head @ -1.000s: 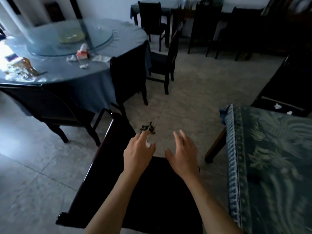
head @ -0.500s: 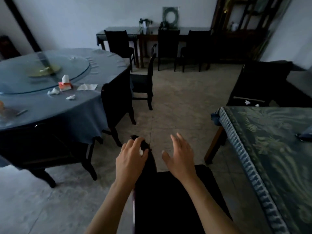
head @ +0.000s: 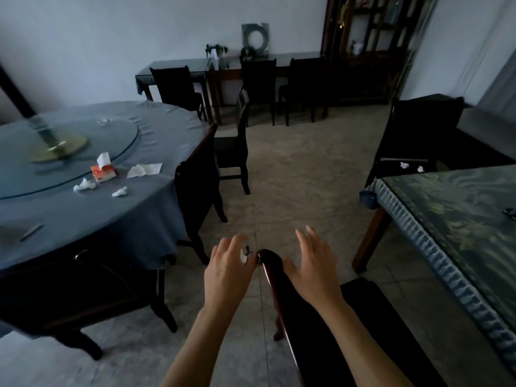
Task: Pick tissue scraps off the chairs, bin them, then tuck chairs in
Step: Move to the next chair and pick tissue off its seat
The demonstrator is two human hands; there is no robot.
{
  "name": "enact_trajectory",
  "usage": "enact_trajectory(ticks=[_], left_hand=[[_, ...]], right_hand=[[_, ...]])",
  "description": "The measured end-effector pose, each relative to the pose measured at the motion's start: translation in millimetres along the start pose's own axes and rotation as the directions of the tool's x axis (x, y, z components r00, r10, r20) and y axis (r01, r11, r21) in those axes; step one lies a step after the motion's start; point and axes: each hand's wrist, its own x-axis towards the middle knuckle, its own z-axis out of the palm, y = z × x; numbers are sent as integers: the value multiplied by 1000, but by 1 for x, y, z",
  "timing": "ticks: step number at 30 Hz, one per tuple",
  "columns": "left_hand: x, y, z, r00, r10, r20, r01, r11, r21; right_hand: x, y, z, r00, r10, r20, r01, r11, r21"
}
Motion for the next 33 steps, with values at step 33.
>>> enact_trajectory(ticks=[33], left_hand=[[525, -74, 165, 912, 324, 252, -279, 940, -197]], right_hand=[[449, -38, 97, 873, 443, -204, -461, 886, -53]])
